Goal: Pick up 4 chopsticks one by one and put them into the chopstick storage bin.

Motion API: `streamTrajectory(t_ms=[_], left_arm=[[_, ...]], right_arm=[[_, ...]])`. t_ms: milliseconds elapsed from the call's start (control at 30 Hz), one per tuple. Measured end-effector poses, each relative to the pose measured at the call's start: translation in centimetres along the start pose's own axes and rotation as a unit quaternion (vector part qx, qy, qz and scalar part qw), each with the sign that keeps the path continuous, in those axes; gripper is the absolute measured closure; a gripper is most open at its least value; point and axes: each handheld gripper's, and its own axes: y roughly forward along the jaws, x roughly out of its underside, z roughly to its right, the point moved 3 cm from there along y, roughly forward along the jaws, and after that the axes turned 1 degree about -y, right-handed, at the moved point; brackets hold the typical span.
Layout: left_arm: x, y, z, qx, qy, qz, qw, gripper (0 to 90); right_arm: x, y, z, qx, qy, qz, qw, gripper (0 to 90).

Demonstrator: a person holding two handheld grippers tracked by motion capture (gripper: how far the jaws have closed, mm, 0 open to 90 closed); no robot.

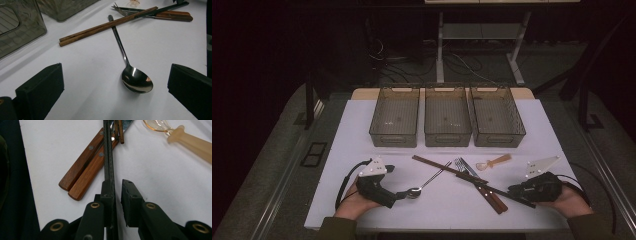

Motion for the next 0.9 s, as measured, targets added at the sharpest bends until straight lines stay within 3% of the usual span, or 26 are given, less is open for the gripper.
streamTrajectory(t_ms=[900], left_arm=[[0.02,0.05,0.03,0.000,0.001,-0.002,1.0000,0.0]], right_arm=[[-0.20,0.56,0.31,0.002,-0.007,-0.011,0.9999,79.7]])
